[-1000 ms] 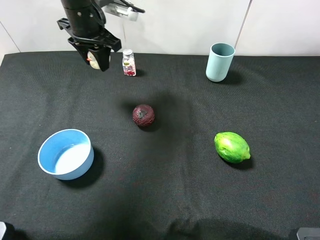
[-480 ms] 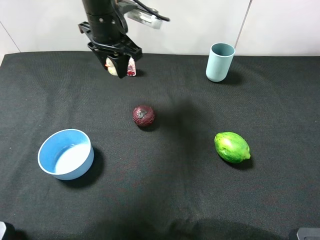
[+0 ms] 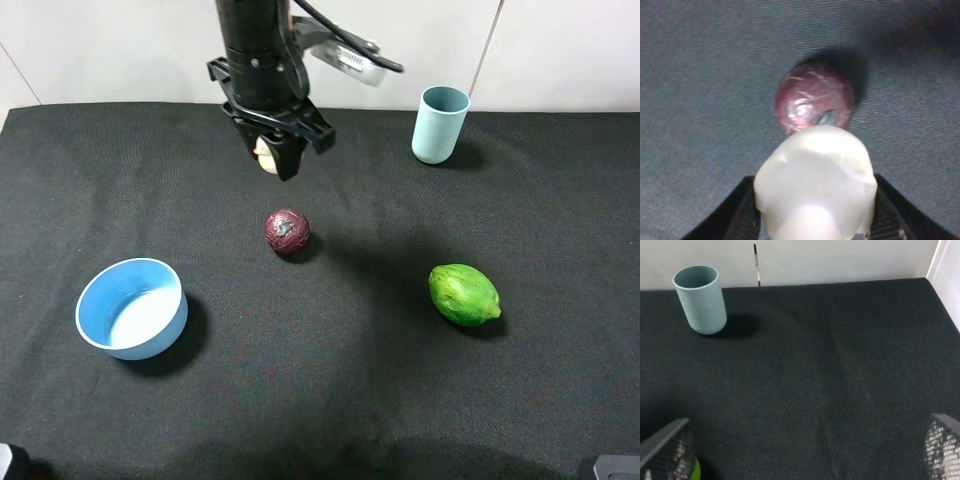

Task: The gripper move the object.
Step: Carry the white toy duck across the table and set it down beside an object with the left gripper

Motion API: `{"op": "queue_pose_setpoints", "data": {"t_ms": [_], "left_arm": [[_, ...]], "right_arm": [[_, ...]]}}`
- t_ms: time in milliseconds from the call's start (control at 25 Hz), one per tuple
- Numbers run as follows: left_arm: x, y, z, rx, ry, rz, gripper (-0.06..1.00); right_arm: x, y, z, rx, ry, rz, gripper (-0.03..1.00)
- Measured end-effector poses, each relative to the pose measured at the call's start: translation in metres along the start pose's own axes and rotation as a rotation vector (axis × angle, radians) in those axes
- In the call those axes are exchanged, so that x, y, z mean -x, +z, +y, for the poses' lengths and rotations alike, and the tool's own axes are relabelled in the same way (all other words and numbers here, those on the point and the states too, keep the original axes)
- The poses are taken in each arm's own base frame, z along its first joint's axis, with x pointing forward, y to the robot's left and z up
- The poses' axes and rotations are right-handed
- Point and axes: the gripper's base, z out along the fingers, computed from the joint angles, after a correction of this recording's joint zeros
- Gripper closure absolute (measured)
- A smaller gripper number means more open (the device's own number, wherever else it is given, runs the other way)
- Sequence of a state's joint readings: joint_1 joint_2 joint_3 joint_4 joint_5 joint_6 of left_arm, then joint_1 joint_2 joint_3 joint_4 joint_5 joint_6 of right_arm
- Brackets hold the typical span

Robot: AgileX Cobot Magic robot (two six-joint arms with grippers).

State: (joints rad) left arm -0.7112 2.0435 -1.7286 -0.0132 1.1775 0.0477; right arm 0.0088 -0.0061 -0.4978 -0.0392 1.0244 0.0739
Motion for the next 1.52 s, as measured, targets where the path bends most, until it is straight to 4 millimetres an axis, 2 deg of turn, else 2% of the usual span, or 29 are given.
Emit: {"op": "queue_pose_setpoints", "data": {"t_ms": [680,840,1520], "left_arm": [[-0.001,0.002,-0.07,0.053,0.133,-0.014,0.43],[-0.001,0.004,-0.077,0.061,0.142,-0.019,0.43],[0.006,0.052,-0.097,0.056,0.18,0.05,0.43]], "right_arm": [[0.0,0.0,0.0,0.0,0.0,0.0,0.27],[0.0,0.0,0.0,0.0,0.0,0.0,0.27],[0.0,0.0,0.0,0.0,0.0,0.0,0.27]]}}
